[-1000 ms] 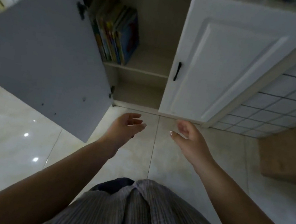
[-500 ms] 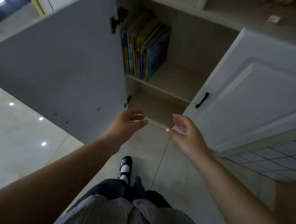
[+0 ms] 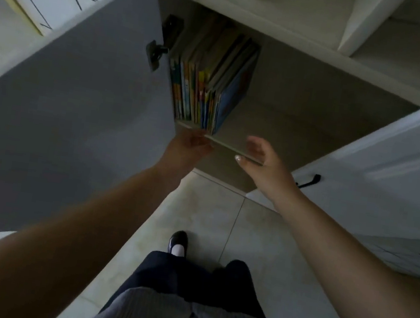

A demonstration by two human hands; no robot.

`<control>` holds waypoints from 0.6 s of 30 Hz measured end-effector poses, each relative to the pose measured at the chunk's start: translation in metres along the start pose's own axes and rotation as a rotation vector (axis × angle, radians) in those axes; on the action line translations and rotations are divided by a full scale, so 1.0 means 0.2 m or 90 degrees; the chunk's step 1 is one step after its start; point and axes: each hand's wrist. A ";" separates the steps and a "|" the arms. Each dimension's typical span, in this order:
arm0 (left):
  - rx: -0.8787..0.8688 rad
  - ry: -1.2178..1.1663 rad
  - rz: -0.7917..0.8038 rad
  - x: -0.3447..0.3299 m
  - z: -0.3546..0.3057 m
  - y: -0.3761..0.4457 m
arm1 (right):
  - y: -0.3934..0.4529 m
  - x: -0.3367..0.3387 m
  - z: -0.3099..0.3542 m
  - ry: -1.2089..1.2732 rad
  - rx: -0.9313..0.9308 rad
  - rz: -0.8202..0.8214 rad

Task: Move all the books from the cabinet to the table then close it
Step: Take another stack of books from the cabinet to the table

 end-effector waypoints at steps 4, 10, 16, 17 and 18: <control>0.000 -0.021 -0.035 -0.02 -0.01 0.23 | 0.25 -0.01 0.02 -0.004 0.016 0.035; -0.081 0.001 -0.081 -0.07 0.07 0.54 | 0.57 -0.04 -0.01 0.006 -0.011 0.100; -0.130 0.066 -0.158 -0.15 0.06 0.69 | 0.77 -0.06 -0.04 0.006 0.013 0.144; -0.141 0.067 -0.165 -0.17 0.06 0.72 | 0.79 -0.07 -0.04 0.005 0.016 0.147; -0.152 0.064 -0.164 -0.18 0.07 0.73 | 0.81 -0.07 -0.04 0.015 0.017 0.149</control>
Point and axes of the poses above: each hand's wrist, its own y-axis towards the middle knuckle, its own x-axis out of the back of the hand, z = x × y, and after that the axes turned 2 degrees about -x, right-handed
